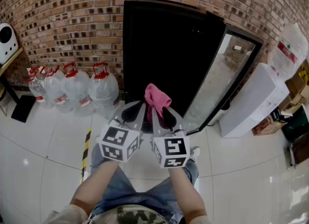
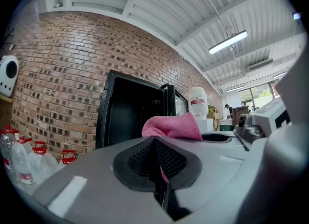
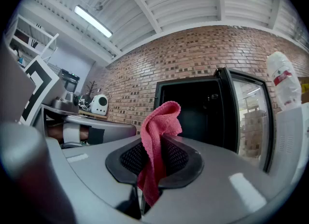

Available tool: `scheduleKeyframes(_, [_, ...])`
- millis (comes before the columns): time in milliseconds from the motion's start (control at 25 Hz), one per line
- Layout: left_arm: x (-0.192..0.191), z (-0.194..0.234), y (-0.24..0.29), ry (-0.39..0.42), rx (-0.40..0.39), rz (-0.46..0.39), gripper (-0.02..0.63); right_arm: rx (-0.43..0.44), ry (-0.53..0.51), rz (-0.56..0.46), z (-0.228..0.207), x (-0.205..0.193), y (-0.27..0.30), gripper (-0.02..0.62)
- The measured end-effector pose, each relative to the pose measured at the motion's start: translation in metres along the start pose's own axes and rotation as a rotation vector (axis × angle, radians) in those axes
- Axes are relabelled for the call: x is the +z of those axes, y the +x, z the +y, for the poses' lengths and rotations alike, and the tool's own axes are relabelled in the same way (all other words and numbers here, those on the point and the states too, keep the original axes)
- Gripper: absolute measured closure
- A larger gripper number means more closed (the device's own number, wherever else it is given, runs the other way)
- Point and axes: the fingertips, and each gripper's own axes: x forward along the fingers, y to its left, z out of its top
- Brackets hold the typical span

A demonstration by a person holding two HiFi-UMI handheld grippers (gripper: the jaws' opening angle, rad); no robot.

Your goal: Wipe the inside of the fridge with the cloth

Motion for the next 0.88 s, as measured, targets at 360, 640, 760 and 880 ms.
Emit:
scheduleKeyframes(360, [0.005, 0.035, 0.054, 0.014, 0.005, -0.002, 0.617, -0.009, 0.002, -0.004, -0.027, -0.002, 0.059, 0.528])
scheduleKeyframes(640, [0.013, 0.060, 0.111, 0.022, 0.009, -0.015, 0.617, 0.002, 0.000, -0.008, -0.058, -0.003, 0.113, 0.528])
scheduleKeyframes(760, [0.016, 0.072, 0.133, 0.023, 0.018, -0.024, 0.617, 0.008, 0.002, -0.012, -0.070, -0.002, 0.136, 0.528])
scheduleKeyframes(880, [0.020, 0.086, 0.153, 0.025, 0.036, -0.035, 0.617, 0.018, 0.000, -0.019, -0.081, -0.002, 0.159, 0.528])
